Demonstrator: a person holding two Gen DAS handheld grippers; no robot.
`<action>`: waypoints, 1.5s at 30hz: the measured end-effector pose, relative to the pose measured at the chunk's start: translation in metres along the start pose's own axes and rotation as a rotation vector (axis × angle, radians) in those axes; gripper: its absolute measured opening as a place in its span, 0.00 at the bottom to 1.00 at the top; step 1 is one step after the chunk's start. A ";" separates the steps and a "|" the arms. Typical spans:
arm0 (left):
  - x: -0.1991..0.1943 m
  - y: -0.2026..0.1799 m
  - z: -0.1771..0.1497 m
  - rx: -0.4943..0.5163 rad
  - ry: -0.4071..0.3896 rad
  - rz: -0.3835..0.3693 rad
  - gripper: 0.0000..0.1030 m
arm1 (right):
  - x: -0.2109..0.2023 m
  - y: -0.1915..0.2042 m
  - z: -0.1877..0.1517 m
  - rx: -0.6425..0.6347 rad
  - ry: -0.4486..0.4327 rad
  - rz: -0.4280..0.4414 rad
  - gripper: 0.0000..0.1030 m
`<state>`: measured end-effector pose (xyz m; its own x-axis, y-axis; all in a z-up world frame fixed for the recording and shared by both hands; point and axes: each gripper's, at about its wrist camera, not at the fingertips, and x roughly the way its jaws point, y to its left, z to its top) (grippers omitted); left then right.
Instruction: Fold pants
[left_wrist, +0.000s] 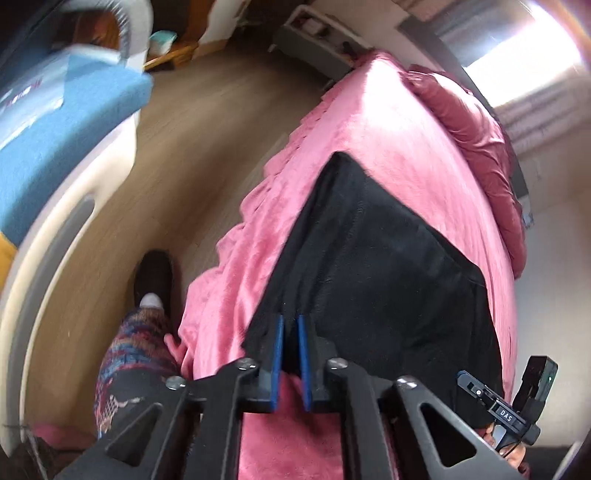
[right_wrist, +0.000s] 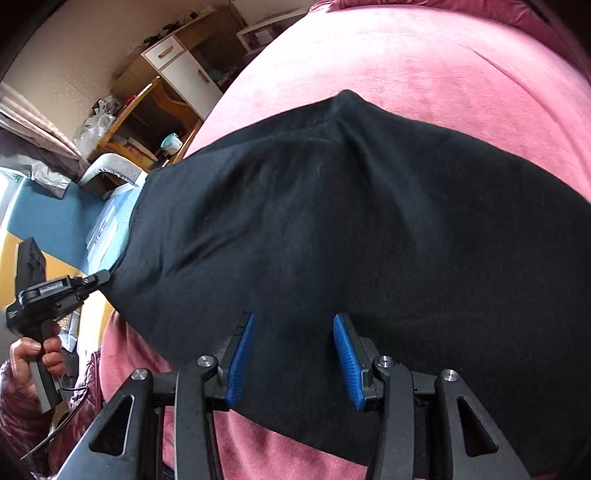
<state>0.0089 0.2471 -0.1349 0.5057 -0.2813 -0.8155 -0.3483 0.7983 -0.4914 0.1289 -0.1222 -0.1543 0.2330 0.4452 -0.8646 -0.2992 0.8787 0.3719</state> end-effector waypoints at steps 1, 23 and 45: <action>-0.006 -0.003 0.002 0.014 -0.029 -0.011 0.04 | 0.000 0.001 0.000 0.003 -0.002 -0.003 0.43; -0.028 -0.006 0.011 0.087 -0.129 0.211 0.26 | -0.027 -0.036 -0.001 0.106 -0.071 0.052 0.43; 0.020 -0.152 -0.064 0.558 0.050 -0.037 0.26 | -0.032 -0.090 0.093 -0.253 -0.015 -0.342 0.45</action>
<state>0.0221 0.0857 -0.0961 0.4667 -0.3287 -0.8210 0.1460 0.9443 -0.2950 0.2341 -0.1998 -0.1283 0.3709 0.1390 -0.9182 -0.4192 0.9073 -0.0320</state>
